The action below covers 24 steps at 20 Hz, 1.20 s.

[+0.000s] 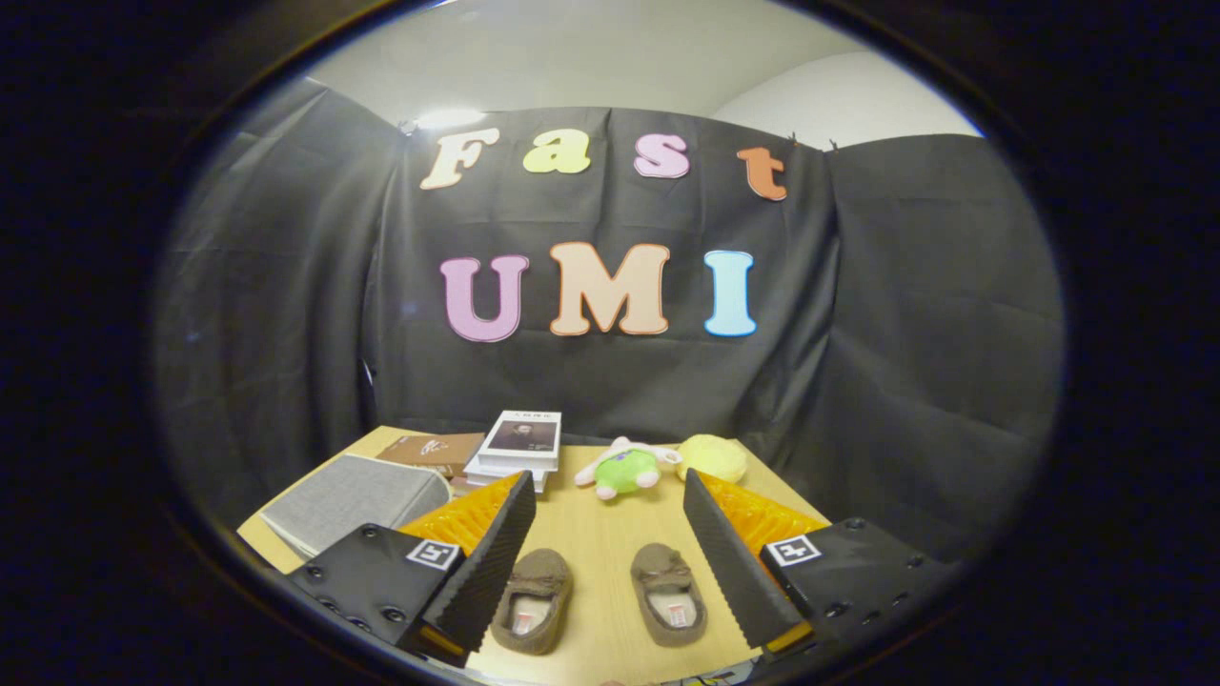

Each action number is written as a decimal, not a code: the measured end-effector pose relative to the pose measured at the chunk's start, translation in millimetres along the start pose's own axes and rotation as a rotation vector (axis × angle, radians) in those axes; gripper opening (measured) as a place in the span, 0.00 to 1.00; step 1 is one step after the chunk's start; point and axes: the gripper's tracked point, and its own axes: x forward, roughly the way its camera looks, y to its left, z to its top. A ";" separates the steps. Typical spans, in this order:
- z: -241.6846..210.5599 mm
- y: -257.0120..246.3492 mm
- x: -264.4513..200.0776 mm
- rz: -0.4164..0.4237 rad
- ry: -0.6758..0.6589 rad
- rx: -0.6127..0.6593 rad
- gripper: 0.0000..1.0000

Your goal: Open the storage box then place both shoes into the box .Put the left shoe in first, then the right shoe, with the right side of both shoes facing outward in a uniform manner.

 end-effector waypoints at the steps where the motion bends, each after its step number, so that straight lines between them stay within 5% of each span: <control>1: -1.0 1.8 -0.4 0.005 0.006 0.006 1.00; 10: -25.9 41.0 19.5 0.143 0.152 0.204 1.00; 17: -72.5 108.7 37.8 0.316 0.413 0.645 1.00; 24: -132.2 151.3 33.0 0.377 0.671 0.925 1.00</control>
